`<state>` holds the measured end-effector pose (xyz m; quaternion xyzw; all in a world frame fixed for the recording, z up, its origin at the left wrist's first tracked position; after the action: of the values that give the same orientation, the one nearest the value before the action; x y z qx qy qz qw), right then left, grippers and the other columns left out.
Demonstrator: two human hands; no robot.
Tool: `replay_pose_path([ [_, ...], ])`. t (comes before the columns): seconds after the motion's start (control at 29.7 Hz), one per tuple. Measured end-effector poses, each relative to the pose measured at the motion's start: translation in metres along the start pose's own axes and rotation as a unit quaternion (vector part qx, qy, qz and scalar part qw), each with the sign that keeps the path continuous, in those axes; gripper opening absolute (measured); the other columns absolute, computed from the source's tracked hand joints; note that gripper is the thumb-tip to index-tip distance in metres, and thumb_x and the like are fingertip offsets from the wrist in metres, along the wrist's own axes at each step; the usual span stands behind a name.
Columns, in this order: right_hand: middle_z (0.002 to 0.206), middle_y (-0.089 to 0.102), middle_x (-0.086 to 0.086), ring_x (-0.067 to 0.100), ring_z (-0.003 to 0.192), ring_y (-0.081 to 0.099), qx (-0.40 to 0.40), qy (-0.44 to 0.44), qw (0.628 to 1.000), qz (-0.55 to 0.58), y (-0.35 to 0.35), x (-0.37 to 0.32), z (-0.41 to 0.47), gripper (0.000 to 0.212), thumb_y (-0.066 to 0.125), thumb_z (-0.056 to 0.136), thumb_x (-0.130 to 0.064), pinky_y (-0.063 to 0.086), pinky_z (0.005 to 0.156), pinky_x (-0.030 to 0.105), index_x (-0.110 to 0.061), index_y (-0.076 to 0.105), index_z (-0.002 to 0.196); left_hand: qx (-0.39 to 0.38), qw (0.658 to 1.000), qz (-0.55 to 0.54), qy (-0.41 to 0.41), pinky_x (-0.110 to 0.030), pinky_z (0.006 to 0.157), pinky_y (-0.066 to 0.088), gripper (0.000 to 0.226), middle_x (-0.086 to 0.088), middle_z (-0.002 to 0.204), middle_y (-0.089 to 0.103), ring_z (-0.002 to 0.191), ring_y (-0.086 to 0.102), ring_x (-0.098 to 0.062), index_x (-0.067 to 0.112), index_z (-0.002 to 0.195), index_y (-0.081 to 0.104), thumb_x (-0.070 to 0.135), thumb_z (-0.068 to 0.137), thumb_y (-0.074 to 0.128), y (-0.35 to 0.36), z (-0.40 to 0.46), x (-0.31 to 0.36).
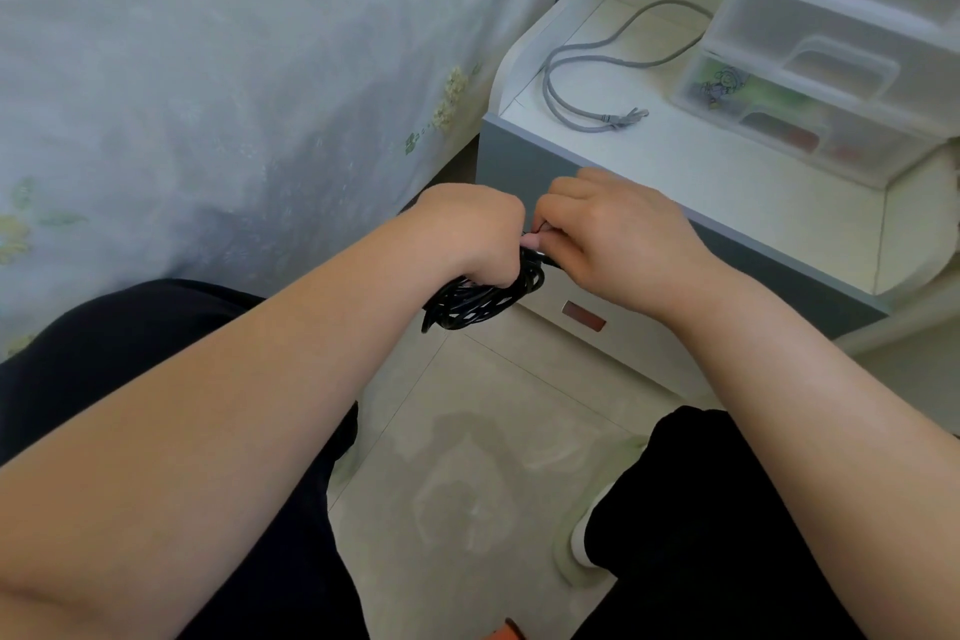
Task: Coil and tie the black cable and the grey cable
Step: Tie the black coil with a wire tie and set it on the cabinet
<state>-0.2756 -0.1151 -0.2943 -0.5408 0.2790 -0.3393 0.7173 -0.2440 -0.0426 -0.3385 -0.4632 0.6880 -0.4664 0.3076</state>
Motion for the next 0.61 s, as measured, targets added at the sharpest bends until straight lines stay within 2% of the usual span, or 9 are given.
replay_pose_path([
  [0.1, 0.070, 0.055, -0.008, 0.015, 0.072, 0.048, -0.031, 0.091, 0.989, 0.111, 0.009, 0.009, -0.001, 0.026, 0.052, 0.091, -0.035, 0.038, 0.059, 0.030, -0.018, 0.058, 0.072, 0.042, 0.999, 0.017, -0.006, -0.026, 0.047, 0.033, 0.020, -0.001, 0.067, 0.047, 0.054, 0.043, -0.016, 0.016, 0.066, 0.039, 0.016, 0.084, 0.049, -0.005, -0.001, 0.001],
  [0.24, 0.055, 0.050, -0.010, 0.009, 0.054, 0.043, -0.048, 0.291, 0.906, 0.305, 0.023, 0.034, -0.009, 0.031, 0.060, 0.088, -0.032, 0.036, 0.056, 0.028, -0.020, 0.053, 0.060, 0.102, 0.994, 0.032, -0.027, -0.027, 0.047, 0.031, 0.028, -0.001, 0.066, 0.043, 0.053, 0.039, -0.016, 0.017, 0.065, 0.036, 0.020, 0.088, 0.052, -0.014, -0.003, 0.003],
  [0.3, 0.048, 0.047, -0.009, 0.011, 0.050, 0.040, -0.039, 0.348, 0.876, 0.332, 0.026, 0.039, -0.012, 0.032, 0.061, 0.085, -0.028, 0.033, 0.054, 0.026, -0.017, 0.052, 0.057, 0.120, 0.991, 0.041, -0.039, -0.028, 0.050, 0.035, 0.022, -0.001, 0.064, 0.041, 0.055, 0.042, -0.018, 0.015, 0.070, 0.040, 0.016, 0.087, 0.054, -0.015, -0.003, 0.007],
  [0.37, 0.047, 0.046, -0.008, 0.013, 0.050, 0.039, -0.045, 0.374, 0.878, 0.294, 0.026, 0.038, -0.014, 0.031, 0.061, 0.082, -0.027, 0.032, 0.052, 0.026, -0.017, 0.051, 0.055, 0.130, 0.989, 0.044, -0.051, -0.030, 0.052, 0.036, 0.013, -0.001, 0.063, 0.040, 0.062, 0.046, -0.021, 0.015, 0.078, 0.046, 0.012, 0.086, 0.056, -0.014, -0.003, 0.010],
  [0.4, 0.049, 0.046, -0.006, 0.014, 0.050, 0.038, -0.049, 0.386, 0.877, 0.283, 0.026, 0.036, -0.015, 0.029, 0.061, 0.081, -0.026, 0.032, 0.051, 0.025, -0.016, 0.051, 0.055, 0.137, 0.988, 0.044, -0.056, -0.029, 0.050, 0.033, 0.012, 0.000, 0.063, 0.039, 0.063, 0.046, -0.021, 0.015, 0.081, 0.047, 0.011, 0.087, 0.056, -0.013, -0.003, 0.012],
  [0.44, 0.050, 0.044, -0.003, 0.014, 0.049, 0.036, -0.043, 0.408, 0.858, 0.309, 0.028, 0.037, -0.017, 0.027, 0.061, 0.080, -0.024, 0.030, 0.048, 0.024, -0.014, 0.053, 0.055, 0.145, 0.987, 0.042, -0.062, -0.027, 0.047, 0.028, 0.012, 0.000, 0.063, 0.038, 0.064, 0.045, -0.021, 0.015, 0.083, 0.047, 0.009, 0.087, 0.056, -0.013, -0.002, 0.013],
  [0.47, 0.050, 0.041, -0.001, 0.014, 0.047, 0.032, -0.032, 0.444, 0.813, 0.376, 0.033, 0.039, -0.022, 0.025, 0.061, 0.079, -0.021, 0.027, 0.044, 0.022, -0.013, 0.055, 0.056, 0.154, 0.985, 0.039, -0.068, -0.027, 0.045, 0.023, 0.014, 0.001, 0.063, 0.037, 0.066, 0.044, -0.021, 0.015, 0.084, 0.045, 0.007, 0.086, 0.056, -0.013, -0.002, 0.013],
  [0.57, 0.049, 0.038, -0.006, 0.008, 0.039, 0.026, -0.038, 0.539, 0.573, 0.617, 0.063, 0.029, -0.040, 0.021, 0.059, 0.085, -0.024, 0.016, 0.034, 0.017, -0.016, 0.060, 0.066, 0.191, 0.978, 0.039, -0.070, -0.025, 0.044, 0.018, 0.019, 0.000, 0.068, 0.039, 0.067, 0.043, -0.022, 0.013, 0.086, 0.038, 0.001, 0.085, 0.053, -0.019, -0.003, 0.013],
  [0.61, 0.048, 0.039, -0.008, 0.005, 0.038, 0.027, -0.041, 0.544, 0.523, 0.655, 0.069, 0.023, -0.043, 0.023, 0.057, 0.088, -0.026, 0.015, 0.032, 0.016, -0.018, 0.060, 0.067, 0.198, 0.977, 0.036, -0.064, -0.025, 0.045, 0.018, 0.019, -0.001, 0.072, 0.041, 0.068, 0.043, -0.022, 0.013, 0.087, 0.038, 0.002, 0.085, 0.052, -0.019, -0.003, 0.014],
])
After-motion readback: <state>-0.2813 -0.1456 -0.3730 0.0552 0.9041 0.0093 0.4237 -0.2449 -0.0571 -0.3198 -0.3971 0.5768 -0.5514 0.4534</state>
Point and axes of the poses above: each hand's wrist, its own z-axis towards the middle knuckle, its own y-axis out of the palm, x = y × z, the point moved 8 cm from there along z, towards the middle knuckle
